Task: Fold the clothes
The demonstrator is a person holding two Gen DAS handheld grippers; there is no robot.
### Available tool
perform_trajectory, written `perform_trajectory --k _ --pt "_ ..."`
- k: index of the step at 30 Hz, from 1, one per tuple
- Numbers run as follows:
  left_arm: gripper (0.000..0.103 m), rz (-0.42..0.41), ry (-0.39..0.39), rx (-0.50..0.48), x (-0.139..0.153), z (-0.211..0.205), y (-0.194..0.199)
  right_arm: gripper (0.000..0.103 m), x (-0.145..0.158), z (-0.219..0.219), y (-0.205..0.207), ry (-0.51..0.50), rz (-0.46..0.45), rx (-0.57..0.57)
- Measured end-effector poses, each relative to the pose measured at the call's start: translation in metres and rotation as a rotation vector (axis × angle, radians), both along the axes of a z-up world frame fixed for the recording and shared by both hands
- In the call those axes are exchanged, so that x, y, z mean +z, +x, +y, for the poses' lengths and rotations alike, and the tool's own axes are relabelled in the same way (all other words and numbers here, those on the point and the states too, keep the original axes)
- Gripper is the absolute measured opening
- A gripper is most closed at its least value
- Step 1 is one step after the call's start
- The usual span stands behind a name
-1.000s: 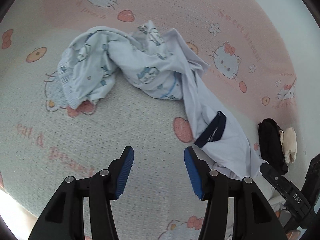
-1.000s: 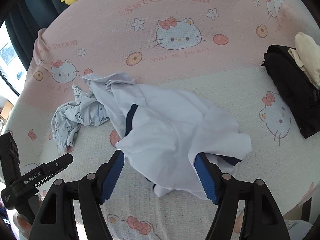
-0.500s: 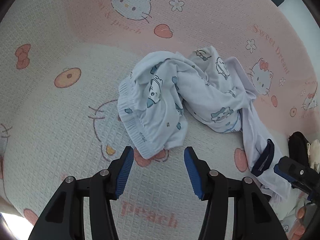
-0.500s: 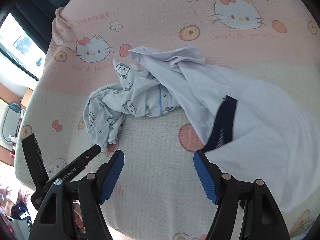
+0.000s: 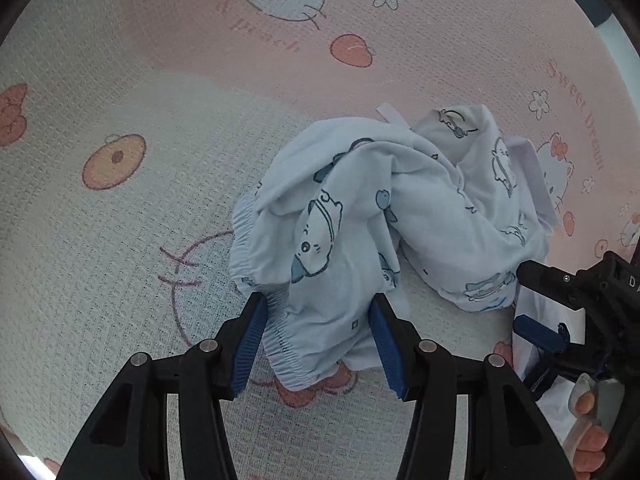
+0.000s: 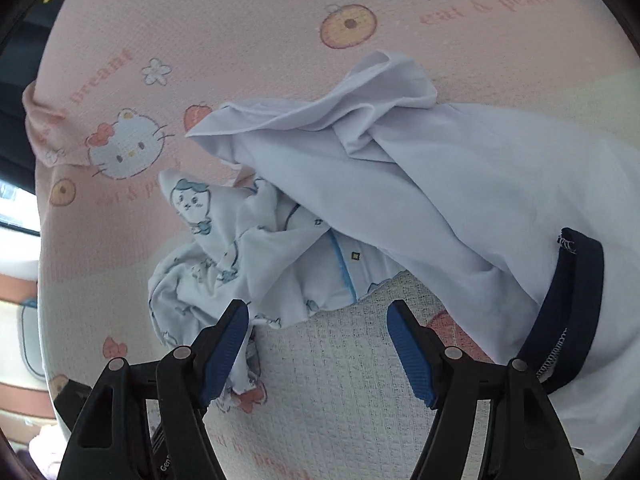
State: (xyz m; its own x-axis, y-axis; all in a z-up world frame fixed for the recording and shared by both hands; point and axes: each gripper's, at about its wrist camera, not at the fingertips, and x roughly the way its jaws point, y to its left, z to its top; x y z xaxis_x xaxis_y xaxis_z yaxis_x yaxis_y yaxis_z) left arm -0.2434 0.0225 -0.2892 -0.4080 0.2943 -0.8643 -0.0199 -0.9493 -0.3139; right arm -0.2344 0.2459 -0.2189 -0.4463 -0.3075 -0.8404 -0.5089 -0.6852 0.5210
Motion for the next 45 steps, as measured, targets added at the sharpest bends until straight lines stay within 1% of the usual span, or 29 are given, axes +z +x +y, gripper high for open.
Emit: perform_trajectory --k 2,3,5,7,8,9,11,12,13,14,15,16,18,20,21,23,27,30,32,33,34,35,36,37,38,39,41,43,45 --pt "0.056 -0.019 0.066 0.047 -0.008 -0.009 -0.005 0.071 -0.010 -0.001 -0.009 0.004 -0.014 -0.013" --pt "0.056 -0.022 0.095 0.066 -0.012 -0.013 -0.006 0.071 -0.016 -0.001 -0.013 0.006 -0.022 -0.019" --pt "0.056 -0.002 0.130 0.082 -0.014 -0.017 -0.004 0.071 -0.028 -0.002 -0.020 -0.008 -0.043 -0.027" --pt "0.056 0.019 0.164 0.099 -0.016 -0.022 -0.002 0.069 -0.028 -0.007 -0.024 0.008 -0.027 -0.011" --pt "0.056 0.030 0.169 0.101 -0.016 -0.022 -0.001 0.052 -0.027 -0.009 -0.026 0.017 -0.018 -0.002" --pt "0.056 0.045 0.137 0.086 -0.016 -0.018 0.001 0.037 -0.026 -0.011 -0.028 0.027 -0.009 0.007" --pt "0.055 0.077 0.074 0.069 -0.013 -0.009 0.004 0.031 -0.020 -0.023 -0.034 0.024 0.006 0.053" --pt "0.051 0.092 0.059 0.066 -0.013 -0.007 0.006 0.025 -0.017 -0.029 -0.036 0.022 0.013 0.076" --pt "0.041 0.104 0.045 0.065 -0.011 -0.005 0.008 0.022 -0.014 -0.035 -0.039 0.020 0.020 0.100" --pt "0.034 0.109 0.037 0.067 -0.009 -0.004 0.010 0.020 -0.010 -0.041 -0.042 0.018 0.028 0.124" --pt "0.030 0.114 0.028 0.068 -0.006 -0.002 0.012 0.018 -0.007 -0.047 -0.045 0.016 0.035 0.148" --pt "0.026 0.116 0.022 0.069 -0.003 -0.002 0.013 0.017 -0.004 -0.053 -0.048 0.014 0.042 0.171" --pt "0.024 0.097 0.031 0.076 0.005 -0.006 0.009 0.017 0.003 -0.065 -0.053 0.010 0.056 0.219" --pt "0.022 0.103 0.077 0.114 0.018 -0.018 0.012 0.016 0.009 -0.077 -0.059 0.006 0.071 0.266" --pt "0.022 0.120 0.106 0.144 0.026 -0.027 0.015 0.016 0.013 -0.083 -0.062 0.004 0.078 0.290" --pt "0.022 0.147 0.144 0.202 0.041 -0.050 0.020 0.016 0.035 -0.107 -0.070 0.014 0.124 0.347" --pt "0.022 0.169 0.177 0.283 0.062 -0.095 0.021 0.016 0.085 -0.144 -0.088 0.069 0.224 0.466" --pt "0.022 0.199 0.130 0.340 0.068 -0.119 0.018 0.016 0.109 -0.172 -0.092 0.134 0.258 0.539" --pt "0.022 0.166 0.055 0.414 0.059 -0.133 0.017 0.016 0.116 -0.189 -0.090 0.194 0.272 0.587" --pt "0.024 0.137 0.038 0.447 0.053 -0.141 0.016 0.016 0.111 -0.199 -0.093 0.216 0.273 0.611" --pt "0.026 0.073 0.071 0.467 0.039 -0.149 0.011 0.016 0.103 -0.202 -0.095 0.219 0.240 0.626" --pt "0.026 0.008 0.104 0.486 0.026 -0.157 0.006 0.022 0.094 -0.205 -0.097 0.220 0.203 0.641" --pt "0.027 -0.049 0.140 0.500 0.014 -0.164 0.004 0.032 0.087 -0.203 -0.096 0.212 0.166 0.639" --pt "0.029 -0.078 0.174 0.499 0.006 -0.170 0.009 0.038 0.081 -0.200 -0.095 0.203 0.130 0.634" --pt "0.032 -0.080 0.195 0.496 0.004 -0.173 0.014 0.050 0.075 -0.197 -0.094 0.194 0.095 0.629" --pt "0.034 -0.075 0.216 0.497 0.004 -0.174 0.019 0.059 0.073 -0.193 -0.089 0.191 0.096 0.621" --pt "0.048 -0.064 0.256 0.498 0.005 -0.175 0.029 0.067 0.074 -0.184 -0.080 0.200 0.108 0.605" --pt "0.053 -0.057 0.286 0.490 0.008 -0.172 0.035 0.070 0.076 -0.178 -0.073 0.218 0.111 0.593" --pt "0.053 -0.048 0.304 0.475 0.013 -0.167 0.040 0.070 0.078 -0.173 -0.067 0.220 0.107 0.587"
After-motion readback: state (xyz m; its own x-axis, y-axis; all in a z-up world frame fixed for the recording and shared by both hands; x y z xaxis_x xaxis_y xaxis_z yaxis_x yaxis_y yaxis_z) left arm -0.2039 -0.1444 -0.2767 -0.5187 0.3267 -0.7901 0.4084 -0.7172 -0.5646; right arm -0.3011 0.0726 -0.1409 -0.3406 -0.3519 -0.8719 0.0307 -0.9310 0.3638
